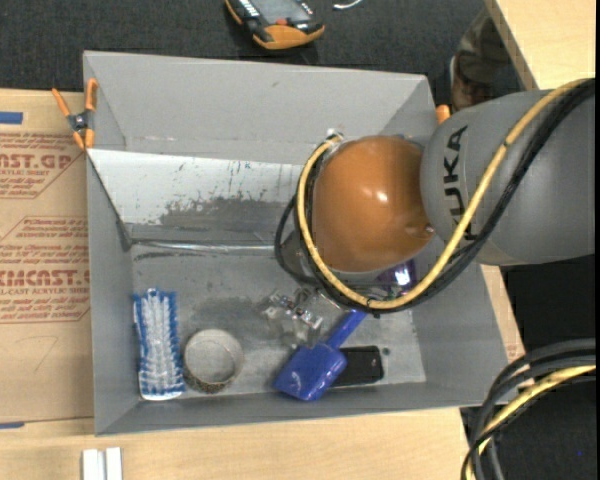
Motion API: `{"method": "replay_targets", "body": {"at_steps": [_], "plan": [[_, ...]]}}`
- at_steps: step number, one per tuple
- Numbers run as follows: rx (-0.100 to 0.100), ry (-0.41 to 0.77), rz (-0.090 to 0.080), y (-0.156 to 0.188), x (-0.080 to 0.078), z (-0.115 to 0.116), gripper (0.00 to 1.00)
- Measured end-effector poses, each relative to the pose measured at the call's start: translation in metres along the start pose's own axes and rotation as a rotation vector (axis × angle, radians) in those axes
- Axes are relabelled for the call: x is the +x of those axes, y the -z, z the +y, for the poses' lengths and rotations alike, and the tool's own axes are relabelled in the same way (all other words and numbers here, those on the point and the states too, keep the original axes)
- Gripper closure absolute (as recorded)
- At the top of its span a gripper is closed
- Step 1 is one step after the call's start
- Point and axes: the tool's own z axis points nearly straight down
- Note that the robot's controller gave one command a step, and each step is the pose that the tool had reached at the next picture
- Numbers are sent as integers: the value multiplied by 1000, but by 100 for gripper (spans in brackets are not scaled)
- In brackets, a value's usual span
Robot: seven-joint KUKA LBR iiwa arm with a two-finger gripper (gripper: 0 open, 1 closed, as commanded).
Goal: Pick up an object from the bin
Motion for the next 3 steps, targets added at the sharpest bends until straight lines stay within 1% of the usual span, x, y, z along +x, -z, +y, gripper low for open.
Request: {"method": "replay_targets", "body": {"at_steps": [1,2,3], "plan": [[-14,93,14,-92,19,2,100],[11,362,-11,-27,33,-17,100],[-18,109,13,-82,24,15,100]]}}
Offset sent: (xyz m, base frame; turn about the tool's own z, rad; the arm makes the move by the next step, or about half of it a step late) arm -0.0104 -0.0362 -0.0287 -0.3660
